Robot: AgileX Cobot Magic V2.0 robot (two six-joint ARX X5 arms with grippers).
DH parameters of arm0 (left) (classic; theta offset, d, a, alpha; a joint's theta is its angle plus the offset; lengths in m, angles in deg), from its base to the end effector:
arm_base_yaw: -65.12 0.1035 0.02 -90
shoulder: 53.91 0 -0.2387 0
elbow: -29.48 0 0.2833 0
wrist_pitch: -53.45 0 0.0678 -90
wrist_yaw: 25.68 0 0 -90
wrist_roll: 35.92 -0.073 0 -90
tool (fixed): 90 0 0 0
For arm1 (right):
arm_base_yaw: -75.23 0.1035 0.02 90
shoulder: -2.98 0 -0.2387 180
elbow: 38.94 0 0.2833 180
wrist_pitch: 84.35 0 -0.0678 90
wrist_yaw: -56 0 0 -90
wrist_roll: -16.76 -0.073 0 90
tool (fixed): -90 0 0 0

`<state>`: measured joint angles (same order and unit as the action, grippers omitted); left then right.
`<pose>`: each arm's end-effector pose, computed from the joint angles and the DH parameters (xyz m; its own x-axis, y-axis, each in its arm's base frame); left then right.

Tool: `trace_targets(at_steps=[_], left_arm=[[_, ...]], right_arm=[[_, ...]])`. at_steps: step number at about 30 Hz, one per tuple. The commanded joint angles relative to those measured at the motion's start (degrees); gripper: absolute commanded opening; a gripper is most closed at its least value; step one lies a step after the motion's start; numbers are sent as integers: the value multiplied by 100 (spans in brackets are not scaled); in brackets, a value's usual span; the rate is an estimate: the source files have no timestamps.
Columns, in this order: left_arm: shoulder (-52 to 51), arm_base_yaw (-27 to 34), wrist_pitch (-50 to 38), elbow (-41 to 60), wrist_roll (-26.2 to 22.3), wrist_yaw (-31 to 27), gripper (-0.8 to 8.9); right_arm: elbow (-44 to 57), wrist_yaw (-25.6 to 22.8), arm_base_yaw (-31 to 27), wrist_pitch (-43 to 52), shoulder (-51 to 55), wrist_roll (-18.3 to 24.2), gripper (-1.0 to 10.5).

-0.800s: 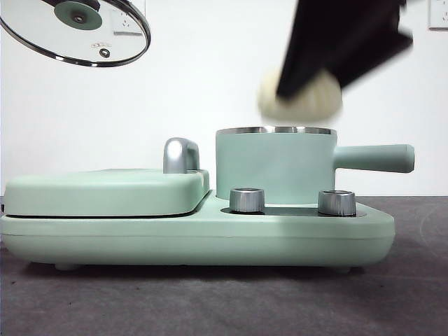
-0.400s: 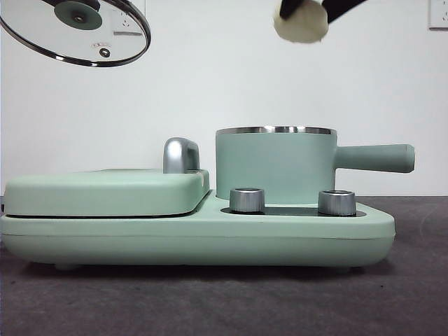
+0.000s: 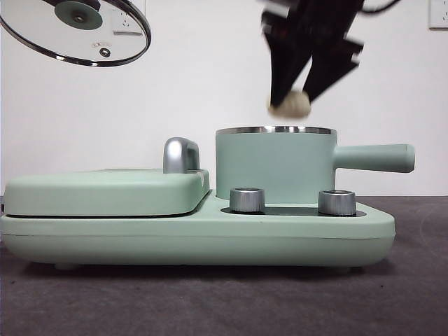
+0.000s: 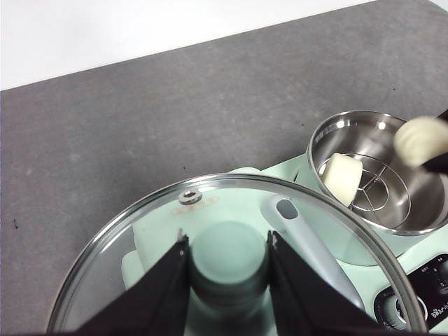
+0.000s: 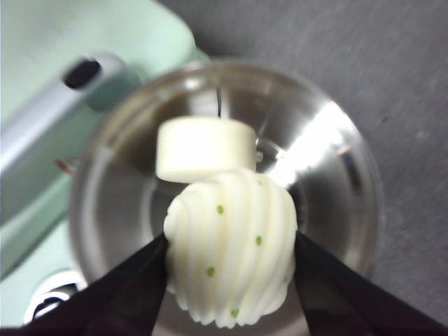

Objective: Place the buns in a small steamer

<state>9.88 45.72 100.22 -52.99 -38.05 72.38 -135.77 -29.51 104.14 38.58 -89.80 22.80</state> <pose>0.2857 -0.1115 0.3424 0.7773 -0.4224 -0.4662 0.4618 0.8864 -0.0332 0.3463 0.1978 0.2496 0.4871 0.3584 -0.7964 -0.5939 0.8046 -0.0011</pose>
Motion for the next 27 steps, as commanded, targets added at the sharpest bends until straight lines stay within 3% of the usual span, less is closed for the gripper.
trace_targets(at_steps=[1,10,13,16,20,22,24,27], left_arm=[[33,-20,-216,-122,-35,31,10],[37,-20,-280,-122,-33,31,10],[37,-20,-278,-122,-33,31,10],[37,-20,-278,-122,-33,31,10],[37,-20,-258,-122,-33,31,10],[37,-20,-258,-122,-33,31,10],[37,-20,-240,-122,-33,31,11],[37,-20,-238,-122,-33,31,10]], right_arm=[[-133,11,35,33,-334,68,261],[-133,-2,37,107,-907,68,263],[-133,-2,39,190,-955,87,337],[-197,-2,55,186,-835,83,340],[-481,15,61,-463,-317,4,370],[-459,452,92,-481,129,-114,370],[-341,715,114,-195,586,-114,368],[382,398,208,610,1471,-164,355]])
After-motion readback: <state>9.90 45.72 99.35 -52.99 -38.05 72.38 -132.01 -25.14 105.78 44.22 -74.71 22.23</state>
